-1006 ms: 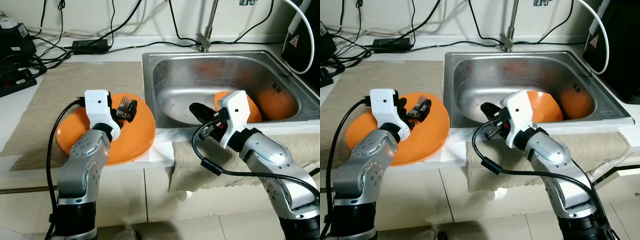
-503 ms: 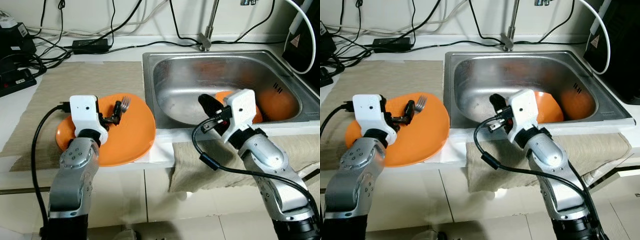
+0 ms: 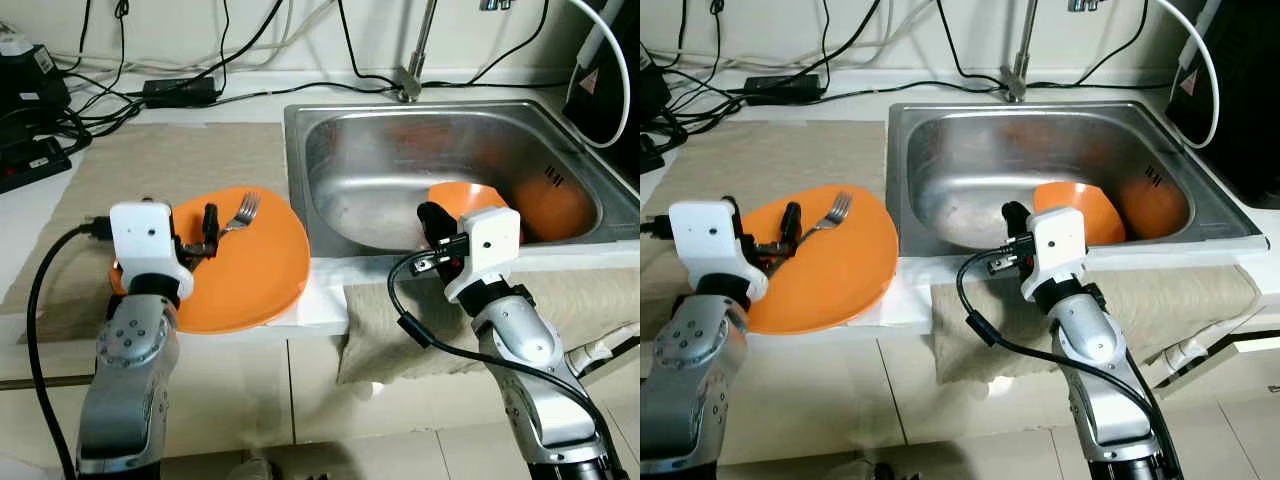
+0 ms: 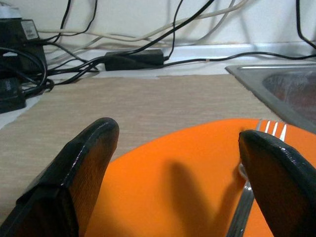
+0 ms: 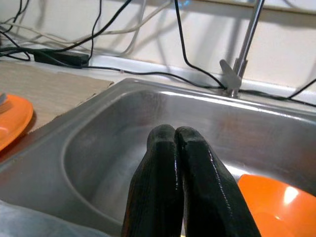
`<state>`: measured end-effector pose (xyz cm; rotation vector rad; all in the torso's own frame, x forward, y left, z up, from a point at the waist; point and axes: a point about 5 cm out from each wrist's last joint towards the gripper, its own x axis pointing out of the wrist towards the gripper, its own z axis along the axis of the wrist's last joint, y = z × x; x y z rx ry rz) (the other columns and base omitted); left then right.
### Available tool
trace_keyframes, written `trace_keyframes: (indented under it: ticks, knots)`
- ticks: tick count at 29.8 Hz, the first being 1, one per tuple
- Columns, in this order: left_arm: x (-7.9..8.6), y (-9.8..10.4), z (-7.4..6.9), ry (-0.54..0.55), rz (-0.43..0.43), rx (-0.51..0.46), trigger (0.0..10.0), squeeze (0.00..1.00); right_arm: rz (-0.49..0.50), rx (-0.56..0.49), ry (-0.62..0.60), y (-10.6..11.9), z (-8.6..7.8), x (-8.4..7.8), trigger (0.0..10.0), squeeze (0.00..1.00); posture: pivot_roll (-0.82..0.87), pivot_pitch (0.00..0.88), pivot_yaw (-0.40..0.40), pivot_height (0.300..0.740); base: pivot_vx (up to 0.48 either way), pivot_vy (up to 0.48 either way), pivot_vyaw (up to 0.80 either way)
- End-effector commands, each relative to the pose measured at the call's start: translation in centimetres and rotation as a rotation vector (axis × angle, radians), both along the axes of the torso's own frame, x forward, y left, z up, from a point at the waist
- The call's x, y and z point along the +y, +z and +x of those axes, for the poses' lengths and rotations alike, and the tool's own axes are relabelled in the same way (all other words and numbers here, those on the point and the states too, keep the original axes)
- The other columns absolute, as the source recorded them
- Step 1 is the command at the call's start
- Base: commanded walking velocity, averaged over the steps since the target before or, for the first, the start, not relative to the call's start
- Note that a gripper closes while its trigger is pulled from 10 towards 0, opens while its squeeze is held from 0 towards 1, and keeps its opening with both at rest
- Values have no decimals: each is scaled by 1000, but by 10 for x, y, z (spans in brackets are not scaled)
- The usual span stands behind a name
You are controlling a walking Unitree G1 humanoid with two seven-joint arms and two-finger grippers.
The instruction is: Kitchen organization
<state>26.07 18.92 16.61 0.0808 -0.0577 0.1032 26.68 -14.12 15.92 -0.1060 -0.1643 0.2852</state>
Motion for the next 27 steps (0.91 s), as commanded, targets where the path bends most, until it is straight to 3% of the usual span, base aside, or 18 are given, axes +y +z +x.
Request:
trace_keyframes:
  ticks: [1, 9, 13, 18, 27]
  knots:
    - [1, 9, -5, 25, 22, -61, 10000, 0, -15, -62, -35, 7, -5, -5, 10000, 0, 60, 43, -1, 740, 0, 0, 0]
    - [10, 13, -18, 88, 2, -120, 10000, 0, 5, -113, -121, 6, -10, -18, 10000, 0, 57, 33, -7, 740, 0, 0, 0]
    - [13, 4, -27, 88, 31, -76, 10000, 0, -6, -88, -147, 0, -14, -23, 10000, 0, 59, 31, -7, 740, 0, 0, 0]
    - [5, -3, -26, 57, 34, -34, 10000, 0, -29, -67, -156, -7, -16, -20, 10000, 0, 60, 32, -7, 740, 0, 0, 0]
    - [-3, 4, -19, 7, 19, -61, 10000, 0, -23, -82, -153, -5, -14, -17, 10000, 0, 48, 25, -4, 740, 0, 0, 0]
